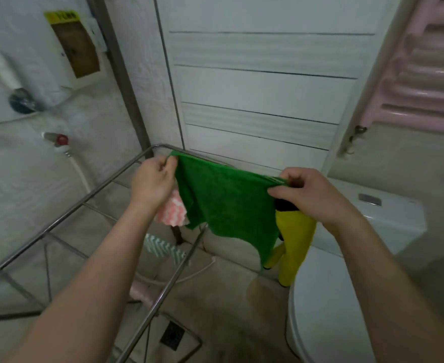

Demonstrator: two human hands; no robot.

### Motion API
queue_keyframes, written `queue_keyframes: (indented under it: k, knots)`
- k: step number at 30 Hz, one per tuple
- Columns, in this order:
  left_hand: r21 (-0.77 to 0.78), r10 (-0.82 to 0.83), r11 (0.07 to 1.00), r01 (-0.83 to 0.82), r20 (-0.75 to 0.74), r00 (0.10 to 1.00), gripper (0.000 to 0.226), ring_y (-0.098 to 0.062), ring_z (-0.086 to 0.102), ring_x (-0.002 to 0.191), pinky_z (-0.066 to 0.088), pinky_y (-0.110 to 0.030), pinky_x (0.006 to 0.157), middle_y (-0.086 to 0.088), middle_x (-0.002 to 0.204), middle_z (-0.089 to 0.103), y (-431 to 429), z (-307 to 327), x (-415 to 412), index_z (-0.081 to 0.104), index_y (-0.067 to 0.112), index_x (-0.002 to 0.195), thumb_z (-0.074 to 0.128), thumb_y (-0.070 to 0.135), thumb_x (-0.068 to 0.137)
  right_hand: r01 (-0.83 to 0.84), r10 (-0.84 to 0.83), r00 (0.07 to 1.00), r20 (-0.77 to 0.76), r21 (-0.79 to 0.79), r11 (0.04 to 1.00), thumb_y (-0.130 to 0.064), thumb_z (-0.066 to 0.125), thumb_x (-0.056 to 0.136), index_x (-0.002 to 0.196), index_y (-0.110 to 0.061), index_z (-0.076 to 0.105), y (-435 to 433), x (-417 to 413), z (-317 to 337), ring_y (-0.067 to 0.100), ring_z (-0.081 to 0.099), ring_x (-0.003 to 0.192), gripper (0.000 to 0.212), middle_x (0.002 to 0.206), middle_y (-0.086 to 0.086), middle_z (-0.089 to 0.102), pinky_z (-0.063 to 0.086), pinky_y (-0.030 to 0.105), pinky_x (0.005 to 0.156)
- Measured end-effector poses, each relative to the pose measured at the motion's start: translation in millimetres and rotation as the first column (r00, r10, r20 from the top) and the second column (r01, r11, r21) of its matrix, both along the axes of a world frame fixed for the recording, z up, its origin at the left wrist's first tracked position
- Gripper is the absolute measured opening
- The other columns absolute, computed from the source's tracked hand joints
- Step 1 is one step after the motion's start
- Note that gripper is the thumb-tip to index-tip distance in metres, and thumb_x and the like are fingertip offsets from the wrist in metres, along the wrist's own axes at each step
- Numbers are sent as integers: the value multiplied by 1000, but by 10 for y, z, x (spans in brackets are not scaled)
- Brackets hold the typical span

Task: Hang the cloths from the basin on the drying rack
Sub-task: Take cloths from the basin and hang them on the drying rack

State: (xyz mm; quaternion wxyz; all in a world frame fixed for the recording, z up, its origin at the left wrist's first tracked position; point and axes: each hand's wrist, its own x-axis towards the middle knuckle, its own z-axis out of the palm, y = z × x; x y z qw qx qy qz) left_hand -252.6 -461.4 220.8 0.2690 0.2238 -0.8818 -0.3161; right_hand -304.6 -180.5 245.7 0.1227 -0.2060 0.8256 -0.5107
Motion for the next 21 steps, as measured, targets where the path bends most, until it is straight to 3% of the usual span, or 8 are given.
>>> queue_keyframes:
  k: [5, 7, 11, 13, 15, 18, 19, 21]
  knots:
    - [226, 113, 971, -74, -163, 980, 39, -11, 34, 52, 27, -26, 47, 2, 56, 36, -331, 168, -118, 41, 17, 61, 40, 21, 99, -185, 185, 983, -9, -64, 981, -28, 72, 84, 70, -18, 68, -468, -284, 126, 15, 54, 61, 18, 63, 6, 55, 45, 28, 67]
    - [250, 151, 964, -94, -217, 964, 37, -7, 34, 52, 27, -21, 46, 3, 58, 37, -467, 235, -130, 41, 20, 62, 40, 17, 99, -219, 220, 975, 4, -85, 972, -32, 70, 85, 76, -18, 72, -639, -366, 156, 13, 60, 63, 16, 63, 0, 62, 48, 27, 71]
    - [225, 241, 957, -184, -263, 934, 33, -2, 36, 55, 28, -14, 47, 5, 62, 39, -877, 210, -224, 41, 23, 65, 42, 14, 97, -264, 266, 963, 36, -61, 963, -37, 64, 89, 99, -11, 75, -1029, -571, 106, 21, 71, 88, 30, 96, 13, 74, 56, 33, 85]
    - [218, 251, 956, -196, -262, 932, 26, -3, 37, 56, 30, -15, 50, 5, 63, 41, -1088, 137, -314, 45, 20, 70, 44, 14, 96, -261, 263, 963, 49, -54, 964, -36, 63, 90, 96, -11, 75, -1167, -657, 36, 13, 71, 78, 29, 81, 5, 74, 56, 25, 76]
    - [186, 250, 959, -214, -204, 946, 15, -8, 41, 58, 33, -25, 55, 1, 64, 45, -1212, 28, -350, 54, 13, 80, 47, 15, 94, -250, 251, 964, 88, -31, 968, -35, 62, 91, 83, -5, 72, -1237, -698, -80, 6, 67, 61, 33, 56, -9, 60, 53, 22, 68]
    - [203, 271, 945, -256, -48, 961, 11, -17, 46, 63, 33, -28, 57, -7, 70, 53, -1433, -270, -510, 60, 12, 85, 55, 19, 91, -215, 207, 955, 211, 14, 977, -30, 61, 93, 59, -16, 60, -1445, -878, -331, -6, 49, 39, 37, 38, -19, 48, 38, 9, 49]
    - [200, 273, 942, -271, 19, 962, 9, -20, 49, 67, 34, -28, 59, -9, 73, 55, -1470, -368, -540, 61, 14, 83, 57, 20, 90, -208, 193, 947, 257, 35, 977, -31, 62, 92, 63, -17, 64, -1484, -915, -433, -6, 55, 43, 32, 43, -17, 57, 42, 10, 52]
    - [198, 277, 935, -296, 118, 954, 7, -25, 55, 74, 36, -29, 64, -10, 77, 59, -1564, -570, -637, 60, 16, 80, 62, 21, 86, -188, 146, 928, 344, 93, 978, -35, 63, 90, 79, -15, 74, -1573, -1019, -648, 6, 70, 70, 25, 72, -3, 75, 55, 25, 75]
